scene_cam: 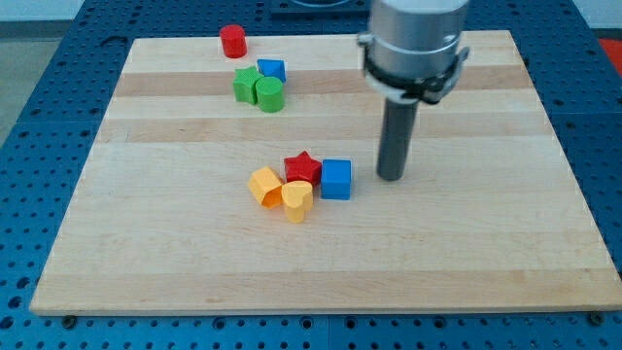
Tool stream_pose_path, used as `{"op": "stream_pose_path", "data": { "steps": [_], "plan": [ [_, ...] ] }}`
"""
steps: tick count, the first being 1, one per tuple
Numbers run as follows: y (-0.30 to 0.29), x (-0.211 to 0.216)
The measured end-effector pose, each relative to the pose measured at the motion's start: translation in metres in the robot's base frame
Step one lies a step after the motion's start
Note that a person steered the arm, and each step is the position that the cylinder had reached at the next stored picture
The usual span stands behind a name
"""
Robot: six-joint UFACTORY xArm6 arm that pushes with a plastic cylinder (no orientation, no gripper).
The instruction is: Slide the green star towards the group of the blocks
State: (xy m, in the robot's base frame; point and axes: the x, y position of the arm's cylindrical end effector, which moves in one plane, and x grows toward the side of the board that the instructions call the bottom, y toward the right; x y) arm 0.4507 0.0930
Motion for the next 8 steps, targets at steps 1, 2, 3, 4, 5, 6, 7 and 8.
{"op": "stream_pose_path", "data": {
  "steps": [1, 2, 3, 4, 5, 6, 7, 8],
  "plan": [
    [0.011, -0.071],
    [-0.012, -0.123],
    [-0.043, -0.166],
    [-0.083, -0.180],
    [-0.139, -0.180],
    [-0.175, -0.173],
    [-0.183, -0.151],
    [-0.191, -0.131]
  ]
}}
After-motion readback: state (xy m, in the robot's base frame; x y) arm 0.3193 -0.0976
